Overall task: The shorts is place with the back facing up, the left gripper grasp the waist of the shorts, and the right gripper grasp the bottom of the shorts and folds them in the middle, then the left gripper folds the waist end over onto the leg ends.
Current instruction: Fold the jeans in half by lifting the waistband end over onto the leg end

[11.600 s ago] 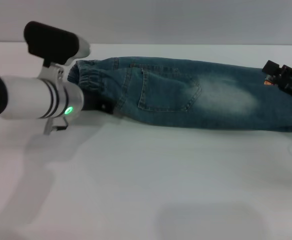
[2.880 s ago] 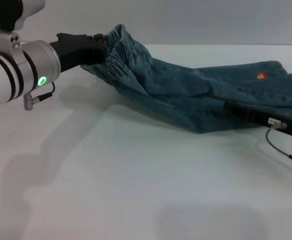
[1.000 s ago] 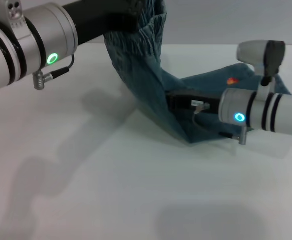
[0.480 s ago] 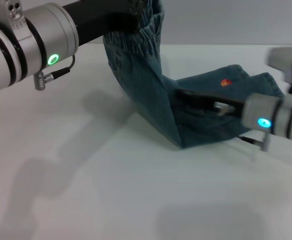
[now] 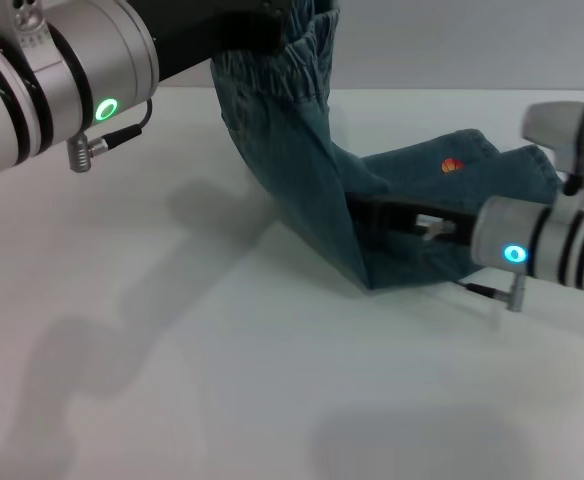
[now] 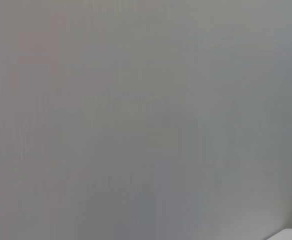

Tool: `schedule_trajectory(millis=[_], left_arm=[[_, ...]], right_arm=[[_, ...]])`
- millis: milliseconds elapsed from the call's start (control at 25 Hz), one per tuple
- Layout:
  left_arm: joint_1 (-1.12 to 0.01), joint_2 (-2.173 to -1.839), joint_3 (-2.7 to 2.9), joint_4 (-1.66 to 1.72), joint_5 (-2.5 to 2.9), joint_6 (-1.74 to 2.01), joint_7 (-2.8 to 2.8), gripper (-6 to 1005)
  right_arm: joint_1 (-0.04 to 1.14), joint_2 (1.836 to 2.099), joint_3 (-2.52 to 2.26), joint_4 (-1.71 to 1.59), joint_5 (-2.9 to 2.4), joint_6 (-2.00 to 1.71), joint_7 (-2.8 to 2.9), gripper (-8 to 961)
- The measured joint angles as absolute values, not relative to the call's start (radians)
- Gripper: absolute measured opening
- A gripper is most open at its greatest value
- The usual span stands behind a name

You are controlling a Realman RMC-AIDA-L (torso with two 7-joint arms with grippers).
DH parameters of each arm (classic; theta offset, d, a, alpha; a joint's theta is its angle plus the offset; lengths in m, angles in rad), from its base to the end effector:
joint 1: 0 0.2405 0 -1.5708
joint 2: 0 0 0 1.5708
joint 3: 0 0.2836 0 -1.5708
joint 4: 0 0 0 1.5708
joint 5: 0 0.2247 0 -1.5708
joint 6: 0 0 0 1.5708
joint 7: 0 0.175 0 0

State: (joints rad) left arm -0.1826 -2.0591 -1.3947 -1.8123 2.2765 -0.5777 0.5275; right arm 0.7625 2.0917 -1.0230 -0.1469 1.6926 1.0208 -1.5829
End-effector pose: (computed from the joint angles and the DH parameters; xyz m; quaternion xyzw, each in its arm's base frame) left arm -0.0933 0.3801 -0.0004 -0.8621 -0.2015 -0.2555 0.3884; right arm 0.2478 0.4191 -0.1356 -0.8271 0.4623 0.2804 0.1538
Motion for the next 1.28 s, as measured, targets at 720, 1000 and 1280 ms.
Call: schedule_trajectory(millis=[720,1000,1280], left_arm=[[-0.192,-2.059,-1.393,-1.818,2.276,-0.562,0.528,62],[-0.190,-2.059,-1.391,-1.799,2.276,-0.558,0.528,62],[-0.194,-2.060,-1.346,-1.781,2.276,-0.512,0.528,61]], right_arm=[[0.956,2.092,-1.042,-0.006,1.685,0.993,-1.583,0],[0.775,2.085,-1.042,-0.165,1.684,0.978,-1.570,0],[0.567,2.080,-1.029,-0.384,1.692,0.950,-1.556,-1]])
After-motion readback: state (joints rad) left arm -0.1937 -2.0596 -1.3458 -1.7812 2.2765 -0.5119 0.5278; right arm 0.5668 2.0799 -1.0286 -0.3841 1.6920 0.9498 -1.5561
